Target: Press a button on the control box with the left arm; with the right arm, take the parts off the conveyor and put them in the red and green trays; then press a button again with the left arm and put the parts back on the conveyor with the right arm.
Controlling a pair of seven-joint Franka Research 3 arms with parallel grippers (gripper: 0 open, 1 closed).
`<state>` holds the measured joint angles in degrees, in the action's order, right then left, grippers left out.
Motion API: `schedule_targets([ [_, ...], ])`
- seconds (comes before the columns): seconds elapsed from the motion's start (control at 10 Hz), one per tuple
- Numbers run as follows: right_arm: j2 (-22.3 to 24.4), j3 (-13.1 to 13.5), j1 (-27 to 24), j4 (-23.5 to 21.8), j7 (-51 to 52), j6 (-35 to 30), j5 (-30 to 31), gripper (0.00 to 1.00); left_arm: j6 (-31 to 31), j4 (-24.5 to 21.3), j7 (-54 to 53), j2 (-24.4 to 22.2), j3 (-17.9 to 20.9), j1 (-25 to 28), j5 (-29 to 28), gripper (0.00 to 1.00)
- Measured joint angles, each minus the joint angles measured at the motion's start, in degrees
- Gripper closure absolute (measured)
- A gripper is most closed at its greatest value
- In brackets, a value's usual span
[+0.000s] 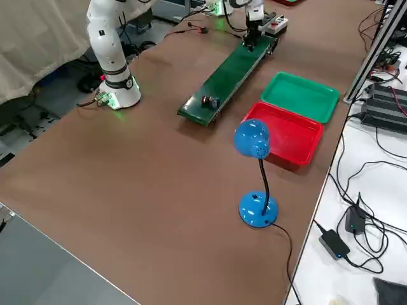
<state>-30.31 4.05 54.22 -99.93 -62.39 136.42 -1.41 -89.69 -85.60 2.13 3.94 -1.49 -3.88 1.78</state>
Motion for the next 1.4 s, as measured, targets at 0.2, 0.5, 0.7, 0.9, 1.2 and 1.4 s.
schedule_targets([
  [0.2, 0.0, 0.5, 0.0, -1.4, 0.0, 1.0, 0.1, 0.60, 0.0, 0.0, 0.0, 0.0, 0.0, 0.0, 0.0, 0.00],
  [0.5, 0.0, 1.5, 0.0, -1.5, 0.0, 1.2, 0.5, 0.60, 0.0, 0.0, 0.0, 0.0, 0.0, 0.0, 0.0, 0.00],
  [0.7, 0.0, 1.5, 0.0, -1.5, 0.0, 1.2, 0.5, 0.60, 0.0, 0.0, 0.0, 0.0, 0.0, 0.0, 0.0, 0.00],
  [0.9, 0.0, 1.5, 0.0, -1.6, 0.0, 1.2, 0.6, 0.59, 0.0, 0.0, 0.0, 0.0, 0.0, 0.0, 0.0, 0.00],
  [1.2, 0.0, 1.5, 0.0, -1.8, 0.0, 1.2, 1.5, 0.49, 0.0, 0.0, 0.0, 0.0, 0.0, 0.0, 0.0, 0.00],
  [1.4, 0.0, 1.7, 0.0, -1.9, 0.1, 1.2, 1.7, 0.39, 0.0, 0.0, 0.0, 0.0, 0.0, 0.0, 0.0, 0.00],
])
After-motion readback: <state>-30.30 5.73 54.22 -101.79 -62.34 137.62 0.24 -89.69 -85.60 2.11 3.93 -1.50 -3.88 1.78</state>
